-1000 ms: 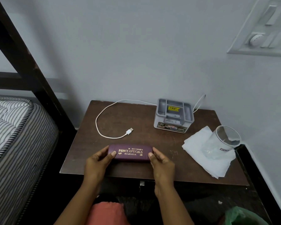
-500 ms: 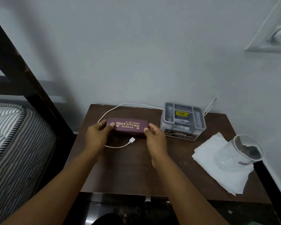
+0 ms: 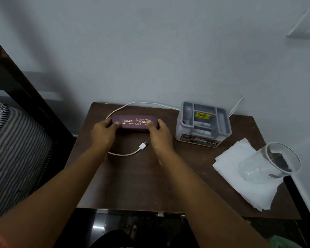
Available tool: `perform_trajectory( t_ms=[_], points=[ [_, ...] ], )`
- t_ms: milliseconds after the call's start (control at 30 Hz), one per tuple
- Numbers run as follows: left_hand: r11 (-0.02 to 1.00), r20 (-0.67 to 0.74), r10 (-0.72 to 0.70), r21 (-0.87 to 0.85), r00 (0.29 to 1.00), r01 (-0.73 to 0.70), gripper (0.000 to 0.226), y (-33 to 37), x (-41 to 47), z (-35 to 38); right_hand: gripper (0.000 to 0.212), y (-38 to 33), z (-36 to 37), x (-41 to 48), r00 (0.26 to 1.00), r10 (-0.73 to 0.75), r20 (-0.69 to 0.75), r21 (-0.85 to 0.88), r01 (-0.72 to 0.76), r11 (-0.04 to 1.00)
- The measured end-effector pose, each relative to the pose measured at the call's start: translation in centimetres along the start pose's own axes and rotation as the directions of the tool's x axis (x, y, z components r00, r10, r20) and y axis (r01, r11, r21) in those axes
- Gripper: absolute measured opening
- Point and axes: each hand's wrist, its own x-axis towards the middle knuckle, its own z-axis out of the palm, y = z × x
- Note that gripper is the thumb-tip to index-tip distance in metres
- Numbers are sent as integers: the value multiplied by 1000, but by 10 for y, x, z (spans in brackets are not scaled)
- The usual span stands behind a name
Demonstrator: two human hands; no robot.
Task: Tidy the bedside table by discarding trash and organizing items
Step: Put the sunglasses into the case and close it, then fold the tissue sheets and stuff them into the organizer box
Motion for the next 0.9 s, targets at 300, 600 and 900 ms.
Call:
perform_trajectory(
  t_ms=[300, 600, 900],
  points=[
    [994, -73, 107, -27, 992, -109, 21, 22, -61, -6, 53, 14, -27, -48, 988, -151, 8, -71, 151, 986],
    [924, 323, 338, 65, 884, -377, 37, 16, -154, 56, 16, 57, -118, -134, 930, -113, -350, 14, 125, 992],
    [203, 857, 372, 301, 358, -932, 77, 35, -209, 167, 101, 74, -206, -117, 748, -22, -663, -2, 28, 1000]
  ],
)
